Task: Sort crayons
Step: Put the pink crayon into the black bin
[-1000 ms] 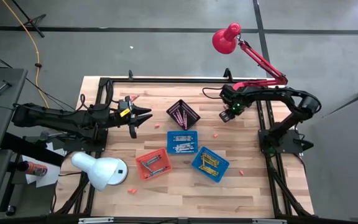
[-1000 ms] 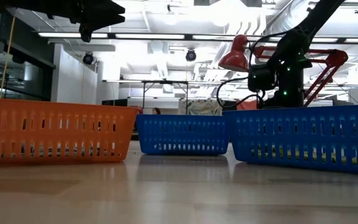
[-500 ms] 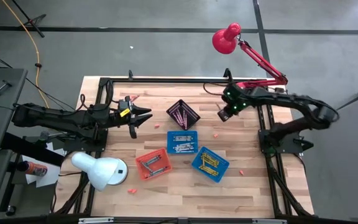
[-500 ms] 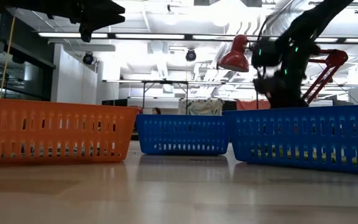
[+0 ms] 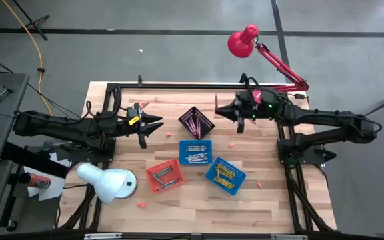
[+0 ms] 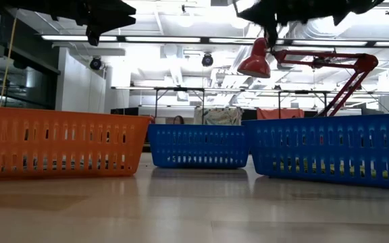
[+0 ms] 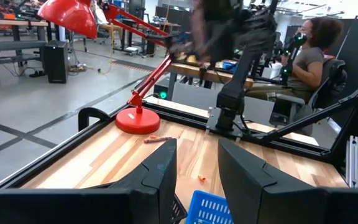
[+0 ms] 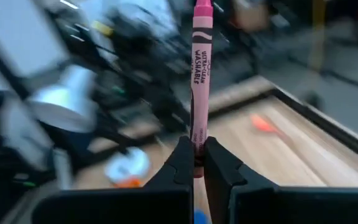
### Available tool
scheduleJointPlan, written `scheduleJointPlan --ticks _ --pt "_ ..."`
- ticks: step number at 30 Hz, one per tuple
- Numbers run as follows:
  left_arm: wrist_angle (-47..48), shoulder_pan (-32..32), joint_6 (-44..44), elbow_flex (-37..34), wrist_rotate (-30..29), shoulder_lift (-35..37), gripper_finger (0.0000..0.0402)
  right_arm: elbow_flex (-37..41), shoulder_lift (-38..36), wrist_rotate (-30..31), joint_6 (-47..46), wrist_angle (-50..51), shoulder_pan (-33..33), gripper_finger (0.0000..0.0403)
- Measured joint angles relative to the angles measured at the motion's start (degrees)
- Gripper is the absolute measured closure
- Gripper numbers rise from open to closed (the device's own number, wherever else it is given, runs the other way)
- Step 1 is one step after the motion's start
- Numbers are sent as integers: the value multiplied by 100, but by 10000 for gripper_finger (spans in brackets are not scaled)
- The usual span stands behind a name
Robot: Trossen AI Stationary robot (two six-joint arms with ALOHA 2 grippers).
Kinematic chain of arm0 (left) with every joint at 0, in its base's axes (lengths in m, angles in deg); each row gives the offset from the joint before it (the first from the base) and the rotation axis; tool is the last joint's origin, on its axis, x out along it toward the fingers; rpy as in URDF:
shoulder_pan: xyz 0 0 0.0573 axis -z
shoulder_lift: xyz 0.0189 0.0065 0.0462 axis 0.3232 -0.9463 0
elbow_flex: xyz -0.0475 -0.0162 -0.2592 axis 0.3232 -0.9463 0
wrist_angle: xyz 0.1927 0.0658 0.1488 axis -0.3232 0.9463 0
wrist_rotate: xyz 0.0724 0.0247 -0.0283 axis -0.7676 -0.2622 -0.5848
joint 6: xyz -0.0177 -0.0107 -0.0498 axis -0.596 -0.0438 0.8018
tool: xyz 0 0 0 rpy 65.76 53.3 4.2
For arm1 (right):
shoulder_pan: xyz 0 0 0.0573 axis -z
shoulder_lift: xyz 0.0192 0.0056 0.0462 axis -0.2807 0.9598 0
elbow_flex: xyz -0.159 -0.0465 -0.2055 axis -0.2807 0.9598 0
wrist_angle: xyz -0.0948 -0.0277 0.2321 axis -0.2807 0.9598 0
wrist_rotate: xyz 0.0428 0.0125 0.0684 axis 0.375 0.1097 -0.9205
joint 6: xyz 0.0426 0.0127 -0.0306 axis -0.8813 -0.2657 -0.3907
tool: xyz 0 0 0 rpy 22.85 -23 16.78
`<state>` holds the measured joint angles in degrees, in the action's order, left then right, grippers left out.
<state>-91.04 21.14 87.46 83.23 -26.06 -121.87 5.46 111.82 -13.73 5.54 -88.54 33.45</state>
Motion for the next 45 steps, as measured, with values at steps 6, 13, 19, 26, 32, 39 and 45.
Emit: scheduleJointPlan --ticks 6,13,19,26,32,39,45 --pt "2 1 0 0 0 -1 298 -6 26 208 5 -976 -724 402" --pt "4 2 0 0 0 0 298 -6 26 498 247 -1028 -1012 402" --pt "4 2 0 0 0 0 298 -6 27 511 241 -1026 -1007 402" --pt "4 1 0 0 0 -1 298 -23 206 631 13 -853 -951 402" --pt "11 2 0 0 0 -2 298 -1124 1068 712 -68 903 -682 402" --pt "9 0 0 0 0 -2 298 -2693 2561 813 -229 3159 -224 402" --pt "7 2 2 0 0 -2 298 -3450 3783 800 -706 3876 3 400"
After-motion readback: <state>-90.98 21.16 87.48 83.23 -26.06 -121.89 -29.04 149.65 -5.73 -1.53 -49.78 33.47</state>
